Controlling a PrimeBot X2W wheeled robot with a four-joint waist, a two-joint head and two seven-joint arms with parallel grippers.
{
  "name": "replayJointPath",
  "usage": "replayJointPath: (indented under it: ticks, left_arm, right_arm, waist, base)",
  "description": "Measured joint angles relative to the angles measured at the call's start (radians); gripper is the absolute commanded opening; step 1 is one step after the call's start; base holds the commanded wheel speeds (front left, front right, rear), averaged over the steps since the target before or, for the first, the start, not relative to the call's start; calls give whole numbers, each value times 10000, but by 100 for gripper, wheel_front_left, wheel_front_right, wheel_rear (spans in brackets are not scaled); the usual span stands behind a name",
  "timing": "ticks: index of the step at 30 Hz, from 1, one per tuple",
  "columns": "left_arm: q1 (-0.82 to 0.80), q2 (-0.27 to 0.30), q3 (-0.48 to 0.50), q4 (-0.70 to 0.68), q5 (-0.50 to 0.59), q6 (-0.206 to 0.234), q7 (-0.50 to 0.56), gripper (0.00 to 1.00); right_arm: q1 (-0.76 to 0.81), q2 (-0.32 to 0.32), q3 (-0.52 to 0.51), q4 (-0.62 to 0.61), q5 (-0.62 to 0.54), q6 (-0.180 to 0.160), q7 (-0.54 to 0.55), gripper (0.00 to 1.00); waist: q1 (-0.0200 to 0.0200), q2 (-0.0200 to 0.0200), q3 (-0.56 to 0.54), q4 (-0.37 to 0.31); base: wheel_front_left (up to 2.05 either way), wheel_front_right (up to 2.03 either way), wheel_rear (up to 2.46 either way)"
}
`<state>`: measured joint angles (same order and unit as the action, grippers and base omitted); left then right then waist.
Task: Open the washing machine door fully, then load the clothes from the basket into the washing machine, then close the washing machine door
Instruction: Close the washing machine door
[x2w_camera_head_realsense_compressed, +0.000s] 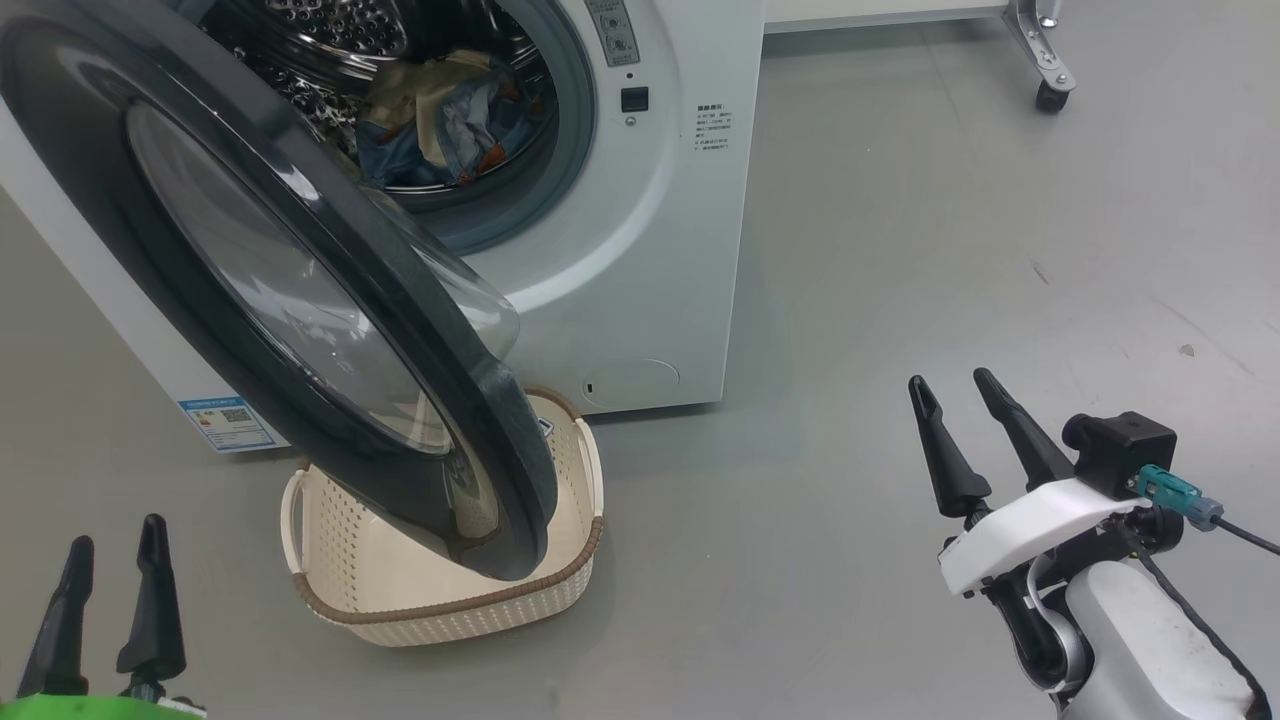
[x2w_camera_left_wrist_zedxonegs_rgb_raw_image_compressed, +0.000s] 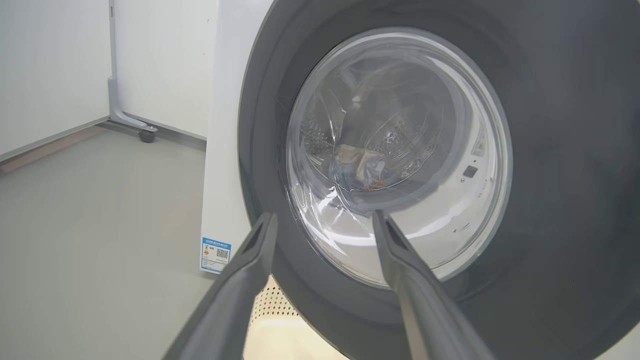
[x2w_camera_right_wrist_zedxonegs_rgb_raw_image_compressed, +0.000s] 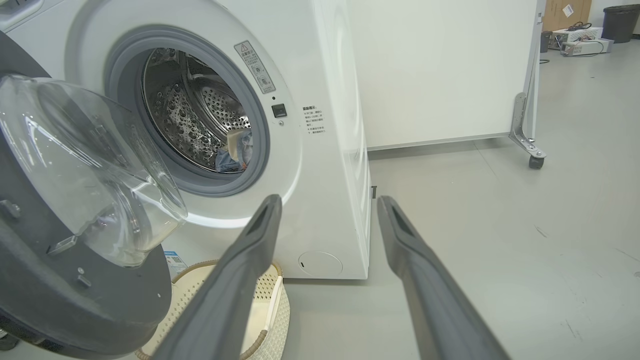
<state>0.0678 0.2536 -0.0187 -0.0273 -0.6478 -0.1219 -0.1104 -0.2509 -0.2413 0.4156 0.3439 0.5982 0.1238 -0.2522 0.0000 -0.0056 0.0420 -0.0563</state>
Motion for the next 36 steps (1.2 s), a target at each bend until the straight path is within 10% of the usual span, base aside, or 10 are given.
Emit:
replayJointPath:
  ticks: [36]
  left_arm:
    - [-34, -203, -531, 1266, 1099, 0, -1367, 100]
  right_arm:
    - [1, 35, -40, -12, -13, 0, -2, 100]
  waist:
    - [0, 0, 68, 114]
  base:
    - [0, 0, 0]
